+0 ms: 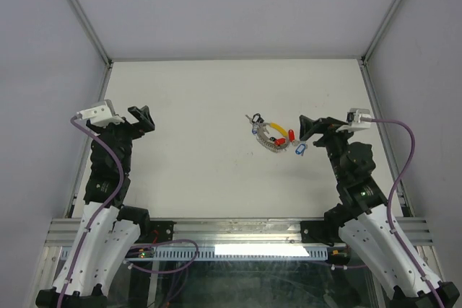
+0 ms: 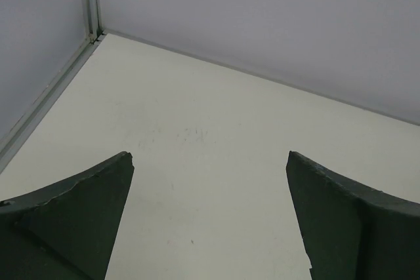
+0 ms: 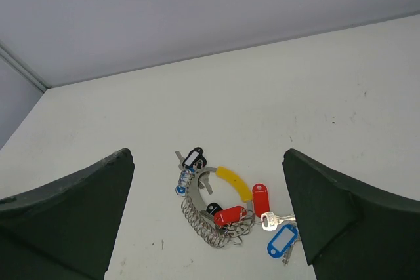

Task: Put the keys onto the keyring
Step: Move the keyring to the center of the board.

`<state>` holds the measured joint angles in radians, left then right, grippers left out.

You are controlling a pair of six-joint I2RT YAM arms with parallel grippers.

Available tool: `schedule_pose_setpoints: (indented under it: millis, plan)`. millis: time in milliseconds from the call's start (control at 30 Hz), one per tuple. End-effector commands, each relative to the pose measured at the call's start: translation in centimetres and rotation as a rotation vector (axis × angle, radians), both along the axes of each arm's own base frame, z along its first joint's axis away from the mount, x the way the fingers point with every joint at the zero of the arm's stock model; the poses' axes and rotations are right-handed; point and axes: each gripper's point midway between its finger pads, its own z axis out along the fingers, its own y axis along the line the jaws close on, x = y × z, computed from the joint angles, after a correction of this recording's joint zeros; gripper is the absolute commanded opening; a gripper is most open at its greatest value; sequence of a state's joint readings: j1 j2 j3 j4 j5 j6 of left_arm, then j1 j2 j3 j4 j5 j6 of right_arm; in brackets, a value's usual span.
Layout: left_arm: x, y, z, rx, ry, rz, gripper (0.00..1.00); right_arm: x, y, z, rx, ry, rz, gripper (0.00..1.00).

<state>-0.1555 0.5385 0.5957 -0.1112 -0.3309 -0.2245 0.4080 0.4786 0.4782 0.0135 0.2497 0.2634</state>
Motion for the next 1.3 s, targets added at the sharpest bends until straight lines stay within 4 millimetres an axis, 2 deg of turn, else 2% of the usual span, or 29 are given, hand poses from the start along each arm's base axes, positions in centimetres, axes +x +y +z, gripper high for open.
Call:
schedule_pose_setpoints:
  millis: [0, 200, 433, 567, 633, 767, 900, 1067, 1167, 1267]
  plan:
    - [-0.4, 0.1, 2.7, -0.018, -0.091, -0.005, 0.99, 0.3, -0.4, 1.5, 0.006, -0.042, -0.023, 0.99]
    - [0.4, 0.3, 2.1, -0.019, -0.053, 0.008, 0.99, 1.7, -1.4, 0.0, -0.019, 0.088, -0.12, 0.99]
    - [1.4, -0.2, 0.7, -0.012, 0.02, -0.013, 0.99, 2.4, 0.5, -1.6, -0.073, 0.183, -0.026, 0.99]
    - [2.1, -0.7, -0.3, -0.008, 0.07, -0.037, 0.99, 3.1, 1.8, -4.1, -0.112, 0.303, 0.017, 0.99]
    - [2.5, -0.8, -0.7, -0.015, 0.094, -0.038, 0.99, 3.4, 2.6, -6.0, -0.137, 0.395, 0.05, 0.99]
    - [3.3, -1.4, -1.7, -0.018, 0.14, -0.061, 0.99, 3.9, 5.1, -9.4, -0.167, 0.546, 0.17, 0.99]
    - [3.8, -1.6, -2.6, -0.016, 0.187, -0.069, 0.99, 4.8, 7.6, -11.7, -0.207, 0.66, 0.295, 0.91]
    - [4.1, -1.9, -3.1, -0.015, 0.211, -0.084, 0.99, 6.4, 8.9, -13.5, -0.244, 0.726, 0.347, 0.82]
    - [4.1, -2.2, -3.3, -0.017, 0.215, -0.098, 0.99, 7.4, 8.8, -14.5, -0.273, 0.756, 0.331, 0.79]
    - [4.2, -2.5, -3.4, -0.019, 0.221, -0.113, 0.99, 8.4, 7.4, -15.9, -0.344, 0.794, 0.258, 0.68]
